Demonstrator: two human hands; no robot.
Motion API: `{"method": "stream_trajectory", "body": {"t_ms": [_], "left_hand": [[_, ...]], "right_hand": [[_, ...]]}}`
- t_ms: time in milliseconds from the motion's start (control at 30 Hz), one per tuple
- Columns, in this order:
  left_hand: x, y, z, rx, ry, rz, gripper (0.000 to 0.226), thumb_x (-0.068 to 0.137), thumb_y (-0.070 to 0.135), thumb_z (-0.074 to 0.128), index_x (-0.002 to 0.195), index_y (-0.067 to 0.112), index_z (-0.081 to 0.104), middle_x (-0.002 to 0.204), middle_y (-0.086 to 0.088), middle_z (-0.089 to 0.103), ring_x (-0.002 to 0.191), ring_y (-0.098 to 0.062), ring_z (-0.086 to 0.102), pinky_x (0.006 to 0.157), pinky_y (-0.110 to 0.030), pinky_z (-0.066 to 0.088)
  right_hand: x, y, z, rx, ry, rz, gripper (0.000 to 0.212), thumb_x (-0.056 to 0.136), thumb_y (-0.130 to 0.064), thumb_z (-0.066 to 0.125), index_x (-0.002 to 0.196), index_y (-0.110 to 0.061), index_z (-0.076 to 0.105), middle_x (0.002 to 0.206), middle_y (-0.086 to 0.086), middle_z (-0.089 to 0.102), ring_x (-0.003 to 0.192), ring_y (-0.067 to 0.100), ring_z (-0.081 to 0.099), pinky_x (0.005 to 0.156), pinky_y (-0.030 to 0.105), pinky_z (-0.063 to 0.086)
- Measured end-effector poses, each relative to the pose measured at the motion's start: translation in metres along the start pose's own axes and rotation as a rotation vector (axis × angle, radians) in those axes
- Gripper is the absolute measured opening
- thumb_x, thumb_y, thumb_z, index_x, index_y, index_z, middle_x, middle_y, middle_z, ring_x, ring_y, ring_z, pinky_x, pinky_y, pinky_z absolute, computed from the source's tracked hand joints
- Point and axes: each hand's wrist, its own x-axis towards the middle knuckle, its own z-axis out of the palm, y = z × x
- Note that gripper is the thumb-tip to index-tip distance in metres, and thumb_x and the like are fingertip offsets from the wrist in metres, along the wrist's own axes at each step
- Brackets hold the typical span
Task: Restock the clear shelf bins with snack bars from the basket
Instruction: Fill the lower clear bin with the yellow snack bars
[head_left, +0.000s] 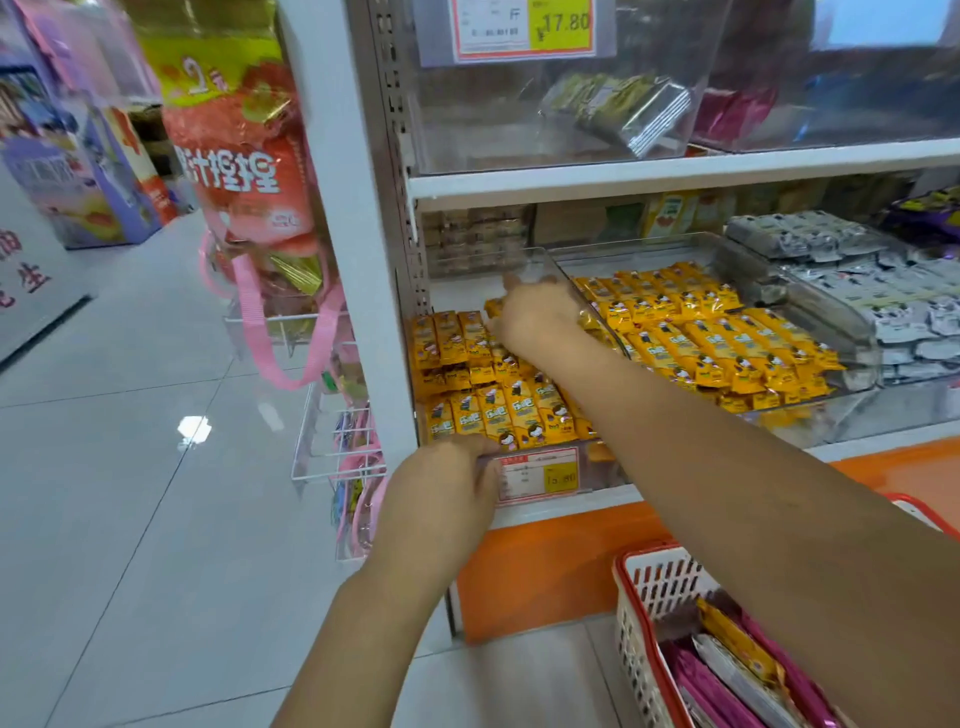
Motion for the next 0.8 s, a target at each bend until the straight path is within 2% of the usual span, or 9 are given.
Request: {"method": "stream_trajectory", "body": {"t_ms": [167,267,400,467,533,567,667,733,800], "left_hand": [[0.001,-0.001,0.000,0.030,0.028,0.022,0.032,0.097,0.026,0.046,0.125,0.033,0.059,0.125,0.012,0.061,0.110,-0.007,0.056,0.081,-0.016,0.039],[0.002,-0.001,0.002,0.051,0.041,0.028,0.033,0.097,0.026,0.045,0.127,0.033,0.058,0.125,0.012,0.061,0.109,-0.008,0.057,0.079,-0.015,0.038],[0.002,0.000,0.007,0.004,0.057,0.045,0.029,0.096,0.025,0.049,0.121,0.026,0.064,0.117,0.008,0.066,0.104,-0.011,0.060,0.074,-0.016,0.038],[-0.001,0.003,0.010,-0.136,0.124,0.095,0.022,0.094,0.022,0.054,0.108,0.019,0.071,0.103,0.007,0.070,0.095,-0.009,0.062,0.072,-0.017,0.038],[-0.005,0.012,0.013,-0.265,0.199,0.161,0.020,0.093,0.024,0.055,0.093,0.014,0.073,0.088,0.010,0.068,0.084,-0.005,0.058,0.067,-0.016,0.037],[-0.007,0.017,0.016,-0.297,0.223,0.196,0.024,0.092,0.028,0.053,0.085,0.014,0.072,0.081,0.011,0.067,0.081,-0.005,0.056,0.063,-0.014,0.036],[-0.015,0.034,0.033,-0.361,0.175,0.221,0.039,0.089,0.038,0.047,0.063,0.012,0.060,0.055,0.000,0.057,0.062,-0.013,0.052,0.056,-0.020,0.035],[-0.022,0.045,0.051,-0.361,0.085,0.214,0.046,0.091,0.042,0.047,0.057,0.010,0.052,0.049,-0.005,0.050,0.053,-0.017,0.048,0.052,-0.026,0.033],[-0.030,0.056,0.073,-0.322,-0.027,0.223,0.048,0.089,0.045,0.047,0.058,0.008,0.051,0.050,-0.006,0.049,0.051,-0.017,0.047,0.053,-0.030,0.034]], "right_hand": [[-0.005,0.005,0.030,0.013,-0.089,-0.124,0.047,0.102,-0.033,0.034,0.143,-0.011,0.039,0.137,0.020,0.046,0.126,0.036,0.042,0.099,0.041,0.039],[-0.015,0.007,0.030,0.016,-0.106,-0.195,0.042,0.105,-0.017,0.030,0.145,-0.008,0.037,0.151,0.017,0.032,0.136,0.040,0.031,0.109,0.045,0.028],[-0.027,0.014,0.023,0.201,-0.135,-0.198,0.050,0.104,-0.029,0.030,0.151,-0.013,0.024,0.153,0.022,0.023,0.142,0.036,0.019,0.115,0.043,0.021],[-0.042,0.023,0.013,0.329,-0.033,-0.191,0.045,0.101,-0.029,0.037,0.140,-0.008,0.042,0.141,0.021,0.040,0.133,0.033,0.033,0.108,0.041,0.033],[-0.069,0.041,-0.003,0.448,0.140,-0.237,0.026,0.098,-0.027,0.046,0.103,-0.006,0.061,0.108,0.016,0.060,0.104,0.029,0.055,0.088,0.039,0.047],[-0.085,0.051,-0.009,0.493,0.207,-0.274,0.025,0.097,-0.028,0.049,0.082,-0.010,0.057,0.088,0.013,0.063,0.087,0.028,0.059,0.077,0.039,0.049],[-0.137,0.090,-0.020,0.540,0.304,-0.334,0.044,0.095,-0.030,0.054,0.057,-0.020,0.033,0.053,0.000,0.043,0.058,0.023,0.048,0.063,0.038,0.043],[-0.167,0.123,-0.013,0.536,0.274,-0.300,0.049,0.094,-0.030,0.055,0.056,-0.023,0.027,0.049,-0.004,0.032,0.051,0.016,0.035,0.057,0.036,0.034],[-0.193,0.159,0.006,0.530,0.187,-0.234,0.046,0.095,-0.034,0.054,0.058,-0.022,0.029,0.051,-0.003,0.032,0.049,0.013,0.032,0.053,0.035,0.026]]}}
